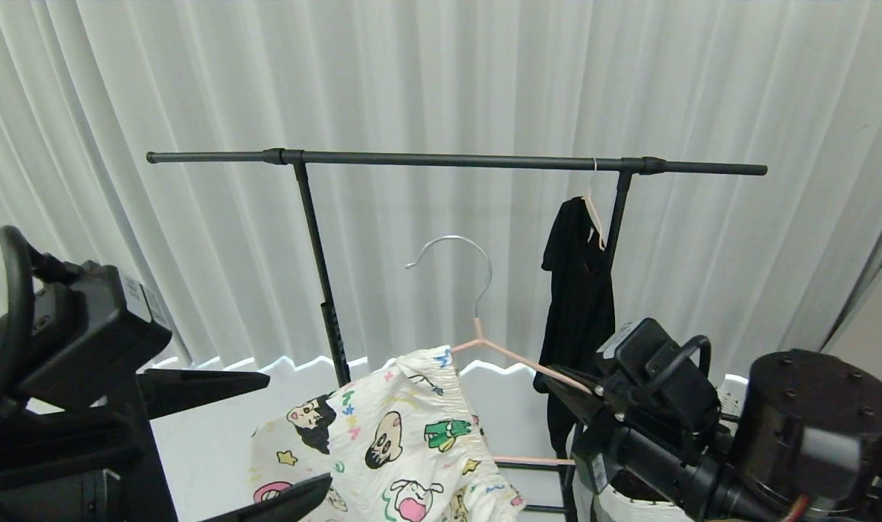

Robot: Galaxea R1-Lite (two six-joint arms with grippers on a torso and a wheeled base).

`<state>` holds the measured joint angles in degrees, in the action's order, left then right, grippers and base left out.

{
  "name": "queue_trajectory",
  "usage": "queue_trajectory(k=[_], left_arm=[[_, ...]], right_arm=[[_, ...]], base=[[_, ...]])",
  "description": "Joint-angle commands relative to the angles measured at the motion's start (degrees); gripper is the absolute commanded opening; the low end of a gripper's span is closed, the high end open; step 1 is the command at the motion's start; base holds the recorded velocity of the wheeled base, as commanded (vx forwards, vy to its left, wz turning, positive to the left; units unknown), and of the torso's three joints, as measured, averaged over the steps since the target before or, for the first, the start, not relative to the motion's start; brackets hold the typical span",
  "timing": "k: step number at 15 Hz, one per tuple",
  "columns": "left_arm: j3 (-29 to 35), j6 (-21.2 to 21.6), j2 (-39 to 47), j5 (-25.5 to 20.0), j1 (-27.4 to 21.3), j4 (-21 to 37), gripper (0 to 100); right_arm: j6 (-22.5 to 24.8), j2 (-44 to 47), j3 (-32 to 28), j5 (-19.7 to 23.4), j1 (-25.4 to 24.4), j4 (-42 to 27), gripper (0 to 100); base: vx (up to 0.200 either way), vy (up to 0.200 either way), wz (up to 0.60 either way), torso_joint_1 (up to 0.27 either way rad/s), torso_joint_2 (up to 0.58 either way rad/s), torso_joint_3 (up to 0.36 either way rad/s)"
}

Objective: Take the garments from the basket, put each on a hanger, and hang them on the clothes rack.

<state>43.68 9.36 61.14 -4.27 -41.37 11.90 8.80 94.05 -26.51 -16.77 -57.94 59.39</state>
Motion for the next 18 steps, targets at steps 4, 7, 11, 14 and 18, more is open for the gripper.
queue_trajectory(k=[4,7,11,14,18], left_arm=[[-1.40,1.98,3.20,-4.52,1.12,-2.67,100],[-3.95,1.89,5.84,-6.72,1.03,-10.84,100],[-5.62,2.50,6.36,-9.97,1.03,-11.28,100],[-5.62,2.59,7.59,-9.97,1.12,-11.37,100],[-5.80,2.59,9.44,-9.97,1.12,-14.62,100]], right_arm=[[3.77,-2.12,4.45,1.92,-0.24,4.94,0],[6.67,-2.20,4.37,4.12,-0.33,6.09,0],[7.02,-2.29,4.10,4.65,-1.65,7.67,0],[7.11,-2.64,4.10,4.73,-3.76,8.28,0],[7.72,-2.91,3.93,4.73,-5.16,8.28,0]], base=[[0.000,0.000,0.00,0.000,0.00,0.000],[0.000,0.000,0.00,0.000,0.00,0.000],[0.000,0.000,0.00,0.000,0.00,0.000],[0.000,0.000,0.00,0.000,0.00,0.000],[0.000,0.000,0.00,0.000,0.00,0.000]])
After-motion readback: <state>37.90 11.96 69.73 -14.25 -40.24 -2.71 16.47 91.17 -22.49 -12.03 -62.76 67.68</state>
